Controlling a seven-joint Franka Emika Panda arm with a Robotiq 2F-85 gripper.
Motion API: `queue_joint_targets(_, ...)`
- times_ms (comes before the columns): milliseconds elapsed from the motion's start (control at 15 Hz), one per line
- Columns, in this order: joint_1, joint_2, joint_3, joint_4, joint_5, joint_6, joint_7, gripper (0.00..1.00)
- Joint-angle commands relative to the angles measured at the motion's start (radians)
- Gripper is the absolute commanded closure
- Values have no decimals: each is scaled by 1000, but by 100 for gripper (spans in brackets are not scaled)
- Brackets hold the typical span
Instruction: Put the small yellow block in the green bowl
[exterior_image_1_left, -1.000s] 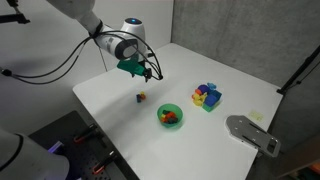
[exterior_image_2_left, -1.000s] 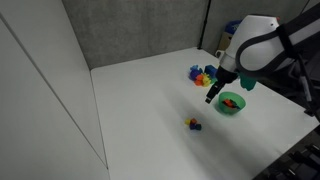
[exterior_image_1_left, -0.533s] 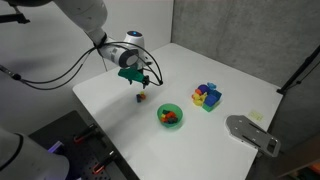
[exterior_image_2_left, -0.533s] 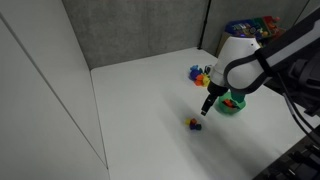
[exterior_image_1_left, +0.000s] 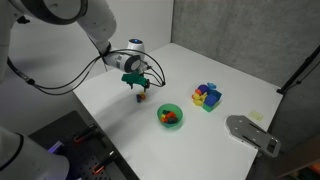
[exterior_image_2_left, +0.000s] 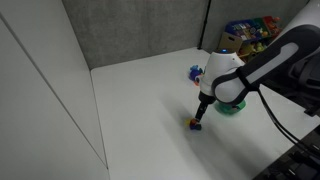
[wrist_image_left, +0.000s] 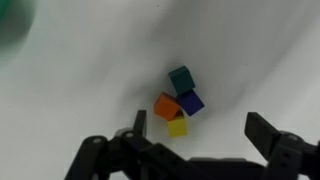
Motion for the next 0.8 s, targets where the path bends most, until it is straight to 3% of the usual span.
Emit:
queue_joint_targets(0,36,90,-26,103,-50,-11,44,0)
queue_joint_targets(733,96,247,-62,275,-73,7,113,0)
